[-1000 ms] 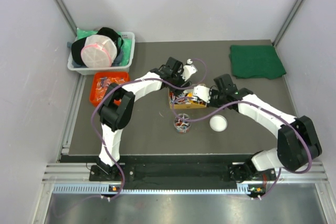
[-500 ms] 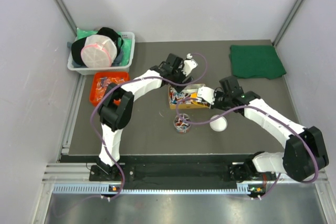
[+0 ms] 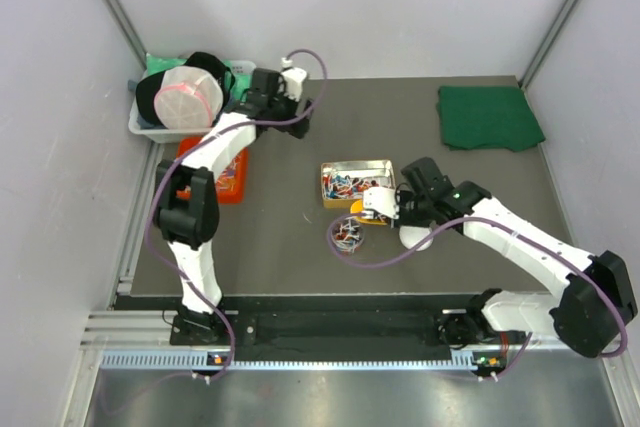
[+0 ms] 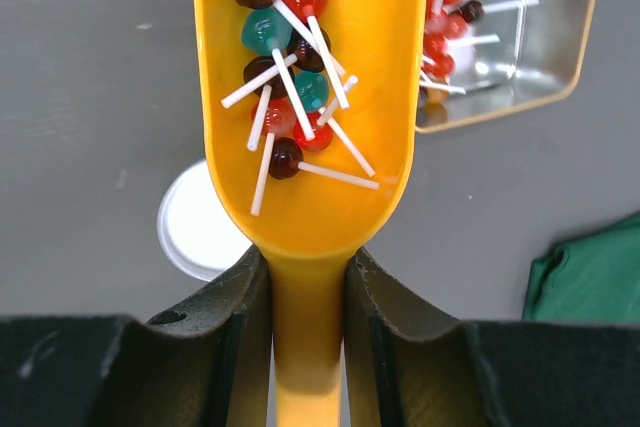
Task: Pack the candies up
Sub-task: Place the fake candies in the packing bottle.
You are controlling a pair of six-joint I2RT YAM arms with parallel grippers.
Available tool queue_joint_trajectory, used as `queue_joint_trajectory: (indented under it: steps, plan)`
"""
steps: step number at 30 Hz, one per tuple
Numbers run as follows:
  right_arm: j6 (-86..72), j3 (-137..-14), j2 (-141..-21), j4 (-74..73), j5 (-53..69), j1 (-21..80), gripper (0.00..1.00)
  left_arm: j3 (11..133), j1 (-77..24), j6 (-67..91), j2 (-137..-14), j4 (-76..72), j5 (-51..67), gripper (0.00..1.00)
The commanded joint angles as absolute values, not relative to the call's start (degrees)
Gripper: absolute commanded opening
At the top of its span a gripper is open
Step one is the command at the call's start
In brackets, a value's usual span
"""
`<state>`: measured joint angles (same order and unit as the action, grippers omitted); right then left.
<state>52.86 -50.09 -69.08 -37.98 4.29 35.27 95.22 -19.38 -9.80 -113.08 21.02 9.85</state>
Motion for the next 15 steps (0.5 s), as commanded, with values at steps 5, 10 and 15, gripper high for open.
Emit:
queue_joint_trajectory:
  steps: [5, 10, 15]
  plan:
    - [53.26, -56.16, -69.78, -42.88, -1.57, 42.44, 0.0, 85.01, -13.89, -6.86, -103.72, 19.34, 14.85, 0.99]
    - [54.31, -57.22, -71.27, -45.26, -7.02, 45.96, 0.0, 81.83, -11.52, -6.68, -101.52, 19.25, 16.08, 0.99]
    - [55.19, -57.83, -72.51, -47.02, -9.75, 47.72, 0.0, 78.93, -10.37, -6.68, -99.5, 19.34, 16.52, 0.99]
